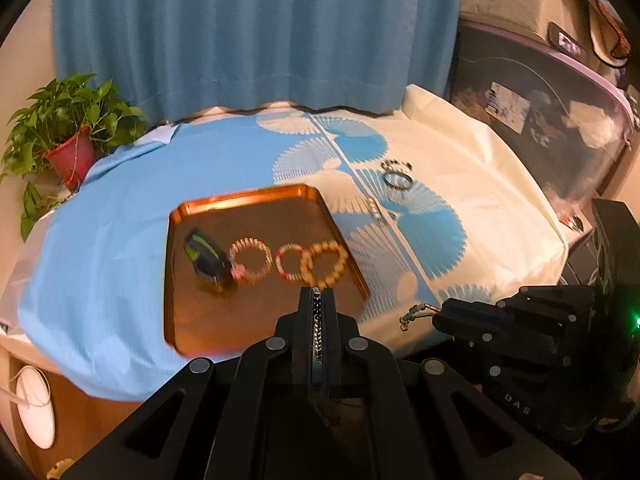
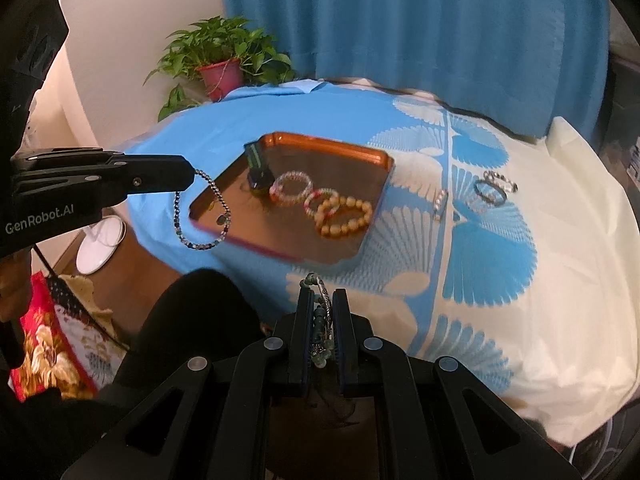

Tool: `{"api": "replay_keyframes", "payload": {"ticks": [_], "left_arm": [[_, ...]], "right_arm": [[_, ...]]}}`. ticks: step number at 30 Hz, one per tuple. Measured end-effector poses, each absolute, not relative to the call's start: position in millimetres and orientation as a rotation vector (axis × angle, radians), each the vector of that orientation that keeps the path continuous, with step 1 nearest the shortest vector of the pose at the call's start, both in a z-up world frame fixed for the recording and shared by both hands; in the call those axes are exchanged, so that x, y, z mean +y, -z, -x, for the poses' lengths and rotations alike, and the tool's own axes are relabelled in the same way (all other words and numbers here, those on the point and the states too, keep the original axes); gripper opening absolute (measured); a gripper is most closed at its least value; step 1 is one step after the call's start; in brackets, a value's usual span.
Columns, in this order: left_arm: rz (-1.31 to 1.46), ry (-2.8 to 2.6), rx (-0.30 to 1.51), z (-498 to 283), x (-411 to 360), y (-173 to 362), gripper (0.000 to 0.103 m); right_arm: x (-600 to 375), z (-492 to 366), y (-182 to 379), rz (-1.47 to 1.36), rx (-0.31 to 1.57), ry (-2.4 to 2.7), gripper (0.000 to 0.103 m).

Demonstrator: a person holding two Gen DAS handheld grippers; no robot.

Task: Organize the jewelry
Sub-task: 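Carry the silver chain and beaded chain bracelet in both tools over the tray, then open both tools to drop the chains into the tray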

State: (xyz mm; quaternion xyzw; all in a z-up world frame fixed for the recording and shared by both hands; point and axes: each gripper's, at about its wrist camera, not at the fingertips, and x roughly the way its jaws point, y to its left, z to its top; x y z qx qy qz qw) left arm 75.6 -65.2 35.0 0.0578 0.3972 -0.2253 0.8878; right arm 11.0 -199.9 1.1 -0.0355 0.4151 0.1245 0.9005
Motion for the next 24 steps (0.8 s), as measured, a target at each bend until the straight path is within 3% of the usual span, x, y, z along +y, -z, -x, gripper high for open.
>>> {"api": "replay_keyframes", "payload": {"ticks": [21, 23, 24], "left_arm": [[-0.131, 0.432, 0.868, -225.9, -79.6, 6.0, 0.001], [-0.147, 0.402, 0.872, -233.1, -80.4, 12.2, 0.005], [-0.156, 0.391, 0.877, -236.8, -80.6, 15.4, 0.017]], "right_arm": [[-187.1, -183.8, 31.7, 0.026, 0.882, -0.292, 0.010], [-187.2, -196.1, 37.7, 0.008, 0.894, -0.287, 0.010], [-187.8, -200.3, 40.4, 0.000, 0.904, -0.282, 0.011]]}}
